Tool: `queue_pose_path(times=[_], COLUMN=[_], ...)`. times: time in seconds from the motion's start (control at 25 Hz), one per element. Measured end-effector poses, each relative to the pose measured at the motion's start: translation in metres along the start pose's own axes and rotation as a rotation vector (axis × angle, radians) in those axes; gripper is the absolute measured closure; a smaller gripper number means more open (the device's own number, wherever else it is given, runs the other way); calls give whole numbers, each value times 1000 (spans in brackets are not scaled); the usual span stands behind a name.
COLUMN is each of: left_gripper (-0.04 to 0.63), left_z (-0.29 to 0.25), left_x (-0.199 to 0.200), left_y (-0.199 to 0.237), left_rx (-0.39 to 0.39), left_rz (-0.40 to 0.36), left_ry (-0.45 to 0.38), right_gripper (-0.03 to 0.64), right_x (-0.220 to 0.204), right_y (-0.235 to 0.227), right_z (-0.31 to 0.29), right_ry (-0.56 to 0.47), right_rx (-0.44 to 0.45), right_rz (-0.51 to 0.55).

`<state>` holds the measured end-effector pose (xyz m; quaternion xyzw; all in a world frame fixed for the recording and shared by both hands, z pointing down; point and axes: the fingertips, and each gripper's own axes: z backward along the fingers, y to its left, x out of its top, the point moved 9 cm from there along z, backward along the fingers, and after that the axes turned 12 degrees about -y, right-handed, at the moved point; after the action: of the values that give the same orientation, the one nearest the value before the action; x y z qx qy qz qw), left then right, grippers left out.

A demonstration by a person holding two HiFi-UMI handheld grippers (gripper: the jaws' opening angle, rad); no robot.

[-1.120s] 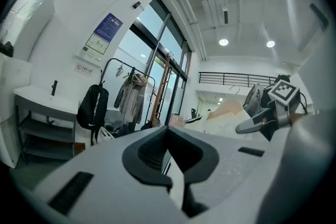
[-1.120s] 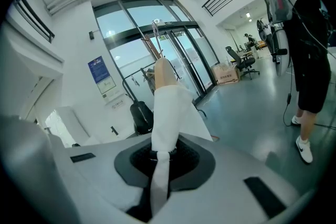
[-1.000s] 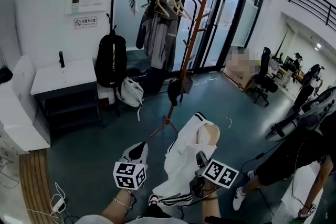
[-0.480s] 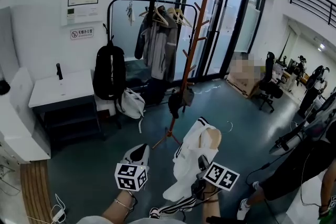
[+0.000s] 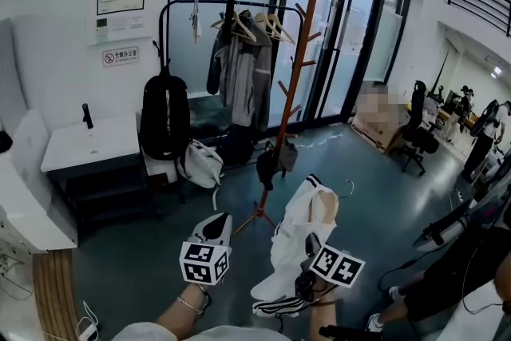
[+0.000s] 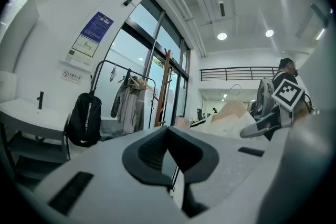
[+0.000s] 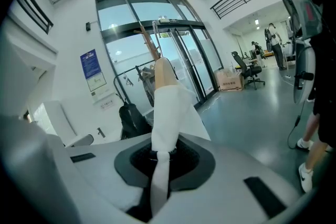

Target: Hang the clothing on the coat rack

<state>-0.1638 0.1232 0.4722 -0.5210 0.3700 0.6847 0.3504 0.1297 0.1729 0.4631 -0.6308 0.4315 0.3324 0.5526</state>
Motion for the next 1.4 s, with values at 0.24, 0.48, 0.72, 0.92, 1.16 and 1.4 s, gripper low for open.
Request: queue_pose_path(times=[0.24, 0.48, 0.72, 0.92, 1.16, 1.4], left_gripper=[588, 588, 588, 588, 588, 588], left_z=[-39, -63, -84, -98, -129, -178], left_x=[-10, -22, -27, -36, -42, -42], left_y=[-5, -9, -7, -3, 4, 14], left_rx=[4, 6, -3, -15, -42, -73], left_rz=[-14, -29, -33, -11, -7, 4], left_ry=[11, 40, 55, 67, 69, 33], right_gripper=[569, 569, 569, 569, 569, 569], right_x=[14, 21, 21, 23, 28, 43], right_y=[-22, -40, -45, -51, -57, -63], right_z=[-32, -56, -76, -87, -112, -148], right_ry=[5, 9, 26, 41, 50, 32], right_rx=[1, -4, -3, -29, -34, -42], right_rz=[9, -3, -7, -9, -17, -12])
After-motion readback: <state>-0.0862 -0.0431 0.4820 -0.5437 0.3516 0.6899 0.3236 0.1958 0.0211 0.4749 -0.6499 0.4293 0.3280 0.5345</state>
